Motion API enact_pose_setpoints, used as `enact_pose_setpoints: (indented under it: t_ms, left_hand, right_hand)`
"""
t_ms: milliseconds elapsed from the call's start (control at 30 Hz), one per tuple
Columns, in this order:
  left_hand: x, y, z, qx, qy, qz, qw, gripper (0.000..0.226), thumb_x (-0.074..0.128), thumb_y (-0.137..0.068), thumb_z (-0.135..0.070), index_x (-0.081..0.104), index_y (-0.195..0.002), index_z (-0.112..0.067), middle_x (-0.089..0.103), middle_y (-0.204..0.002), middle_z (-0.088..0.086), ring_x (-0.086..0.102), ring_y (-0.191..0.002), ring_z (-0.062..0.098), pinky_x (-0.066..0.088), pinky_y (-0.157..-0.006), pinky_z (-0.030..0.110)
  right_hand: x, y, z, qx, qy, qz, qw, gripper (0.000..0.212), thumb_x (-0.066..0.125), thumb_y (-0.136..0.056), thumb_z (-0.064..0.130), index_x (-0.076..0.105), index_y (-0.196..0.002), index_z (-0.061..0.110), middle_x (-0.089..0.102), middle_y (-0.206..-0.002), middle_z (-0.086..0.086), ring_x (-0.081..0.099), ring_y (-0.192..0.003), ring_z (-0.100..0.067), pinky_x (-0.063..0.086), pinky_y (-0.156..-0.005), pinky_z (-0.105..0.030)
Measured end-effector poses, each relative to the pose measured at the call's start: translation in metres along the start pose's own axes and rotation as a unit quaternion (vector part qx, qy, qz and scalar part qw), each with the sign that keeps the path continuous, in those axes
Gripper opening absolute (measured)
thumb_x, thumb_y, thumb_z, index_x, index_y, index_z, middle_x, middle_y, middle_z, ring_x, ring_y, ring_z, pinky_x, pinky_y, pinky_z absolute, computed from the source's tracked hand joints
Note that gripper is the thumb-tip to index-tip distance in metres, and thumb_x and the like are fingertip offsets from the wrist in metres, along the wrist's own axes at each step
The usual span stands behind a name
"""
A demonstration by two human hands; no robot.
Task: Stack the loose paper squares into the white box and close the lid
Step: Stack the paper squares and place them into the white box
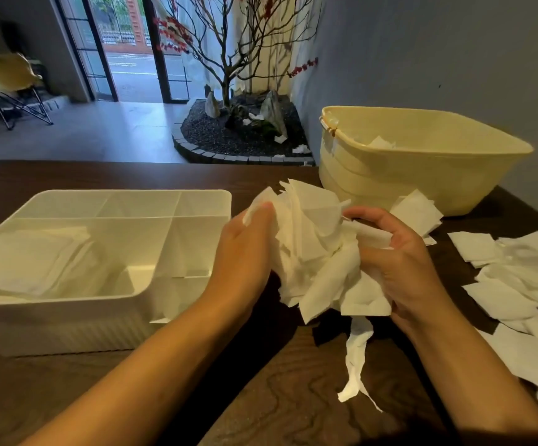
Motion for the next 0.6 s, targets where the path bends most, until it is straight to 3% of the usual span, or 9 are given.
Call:
enact_pose_setpoints:
  t_ms: [100,200,333,400,467,533,600]
  left_hand:
    - [-0.006,-0.010,-0.011,-0.014,-0.009,-0.006,1.000,0.027,0.046,-0.100,-0.029,0.070,-0.094,-0.022,0.071,-0.089,0.004,0.066,-0.089,0.024,0.054,-0.077,0.041]
    - [-0.002,-0.018,-0.021,-0.033,-0.064,0.086,0.994,0.024,0.045,-0.104,-0.033,0.068,-0.111,-0.028,0.069,-0.104,0.002,0.064,-0.093,0.020,0.054,-0.071,0.030]
    - [-0.003,-0.024,-0.031,-0.087,-0.069,0.172,0.979,0.056,0.031,-0.097,-0.069,0.066,-0.116,-0.031,0.074,-0.111,0.008,0.069,-0.103,0.029,0.055,-0.089,0.043]
    - [0.001,-0.025,-0.033,-0.087,-0.098,0.206,0.970,0.063,0.037,-0.089,-0.077,0.063,-0.126,-0.032,0.073,-0.115,0.002,0.068,-0.106,0.025,0.053,-0.092,0.043]
    - [0.007,-0.023,-0.035,-0.047,-0.157,0.220,0.962,0.039,0.059,-0.090,-0.059,0.067,-0.116,-0.032,0.073,-0.109,-0.005,0.068,-0.101,0.019,0.053,-0.085,0.035]
    - [0.013,-0.024,-0.035,-0.012,-0.202,0.183,0.962,0.003,0.068,-0.092,-0.033,0.067,-0.094,-0.031,0.071,-0.092,-0.008,0.066,-0.085,0.010,0.050,-0.070,0.025]
    - [0.019,-0.026,-0.035,0.009,-0.200,0.153,0.968,0.014,0.068,-0.093,-0.023,0.065,-0.081,-0.030,0.069,-0.075,-0.014,0.064,-0.067,0.002,0.047,-0.056,0.017]
  right_hand:
    - [0.002,0.002,0.005,-0.039,0.052,0.010,0.998,0.062,0.060,-0.078,-0.021,0.077,-0.084,0.039,0.075,-0.094,0.002,0.070,-0.093,-0.025,0.057,-0.076,-0.038]
    - [0.005,0.004,0.010,-0.060,0.077,0.030,0.995,0.053,0.069,-0.070,-0.010,0.077,-0.084,0.041,0.074,-0.093,0.007,0.070,-0.092,-0.017,0.057,-0.073,-0.029]
    - [0.000,0.002,0.009,-0.061,0.097,0.008,0.993,0.058,0.063,-0.075,-0.021,0.078,-0.087,0.035,0.074,-0.096,0.004,0.069,-0.096,-0.021,0.058,-0.077,-0.035]
    - [-0.002,0.003,0.010,-0.065,0.114,-0.004,0.991,0.056,0.062,-0.075,-0.021,0.076,-0.089,0.031,0.074,-0.093,0.006,0.069,-0.093,-0.016,0.058,-0.075,-0.030]
    - [0.001,0.004,0.013,-0.071,0.138,0.003,0.988,0.052,0.061,-0.075,-0.021,0.075,-0.093,0.026,0.073,-0.091,0.010,0.067,-0.089,-0.008,0.055,-0.072,-0.021]
    - [0.002,0.004,0.013,-0.077,0.165,0.004,0.983,0.053,0.061,-0.074,-0.021,0.073,-0.095,0.026,0.072,-0.090,0.012,0.065,-0.087,-0.004,0.053,-0.071,-0.017]
    - [0.001,0.004,0.013,-0.084,0.176,-0.004,0.981,0.054,0.062,-0.074,-0.019,0.072,-0.099,0.028,0.071,-0.094,0.008,0.065,-0.090,-0.007,0.054,-0.073,-0.018]
Point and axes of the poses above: each hand's wrist, its own y-axis away from the middle knuckle, its own x-axis out of the palm, z = x × y, the point moved 4 cm from there along -y, towards the middle knuckle
